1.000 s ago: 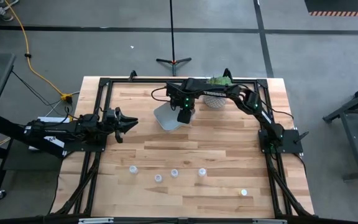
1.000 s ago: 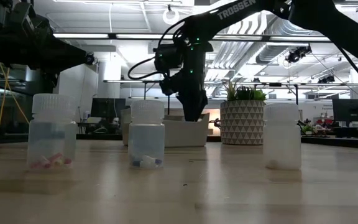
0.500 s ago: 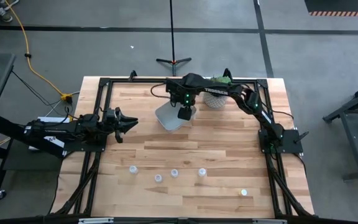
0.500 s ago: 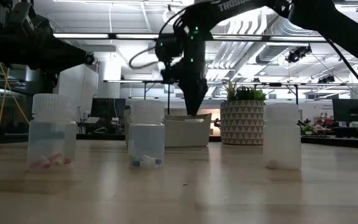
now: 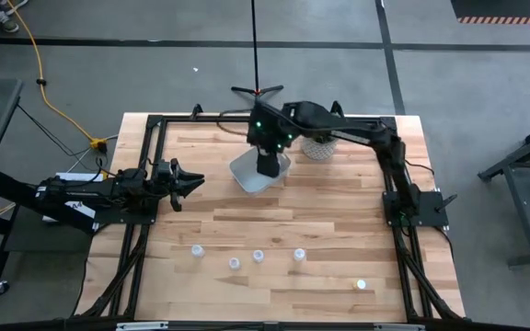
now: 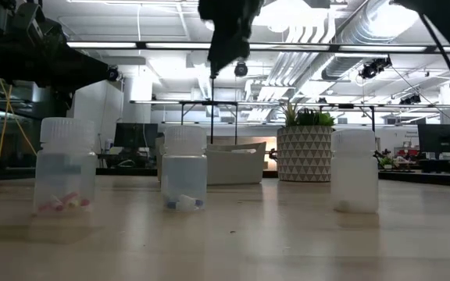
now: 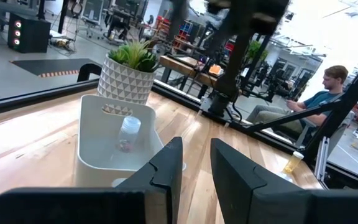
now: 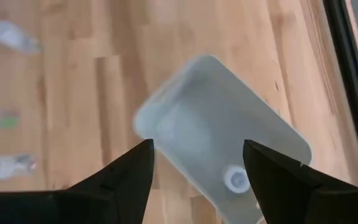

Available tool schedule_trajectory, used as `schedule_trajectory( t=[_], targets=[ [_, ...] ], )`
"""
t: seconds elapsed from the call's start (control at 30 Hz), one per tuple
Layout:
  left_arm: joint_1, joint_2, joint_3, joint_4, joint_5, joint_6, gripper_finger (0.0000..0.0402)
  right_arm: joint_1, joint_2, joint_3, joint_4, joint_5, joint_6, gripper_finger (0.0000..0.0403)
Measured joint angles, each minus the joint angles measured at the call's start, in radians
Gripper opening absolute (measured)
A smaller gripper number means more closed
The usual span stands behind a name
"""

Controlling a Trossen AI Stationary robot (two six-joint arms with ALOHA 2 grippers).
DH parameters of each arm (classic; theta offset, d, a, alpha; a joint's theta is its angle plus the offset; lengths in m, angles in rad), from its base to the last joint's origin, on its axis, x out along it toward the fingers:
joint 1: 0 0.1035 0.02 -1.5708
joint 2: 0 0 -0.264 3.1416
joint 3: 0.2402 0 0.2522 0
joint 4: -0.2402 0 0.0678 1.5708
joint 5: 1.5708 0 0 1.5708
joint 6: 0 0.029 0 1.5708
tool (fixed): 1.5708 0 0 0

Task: Pick and place pill bottles into a basket
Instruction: Put the white medicine bottle into the white bin

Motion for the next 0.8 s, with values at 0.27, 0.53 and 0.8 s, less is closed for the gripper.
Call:
schedule_trajectory(
  t=[0.27,0.53,0.8],
  targets=[
    [0.000,0.000,0.000,0.000,0.001,0.000,0.0120,0.167,-0.047,0.000,-0.144,-0.064,-0.063,0.0232],
    [0.000,0.000,0.000,0.000,0.001,0.000,0.0120,0.291,-0.049,-0.208,-0.277,-0.188,0.052,0.0231],
    [0.000,0.000,0.000,0.000,0.005,0.000,0.0120,0.448,-0.196,-0.487,0.040,0.025,0.153,0.0231]
  ],
)
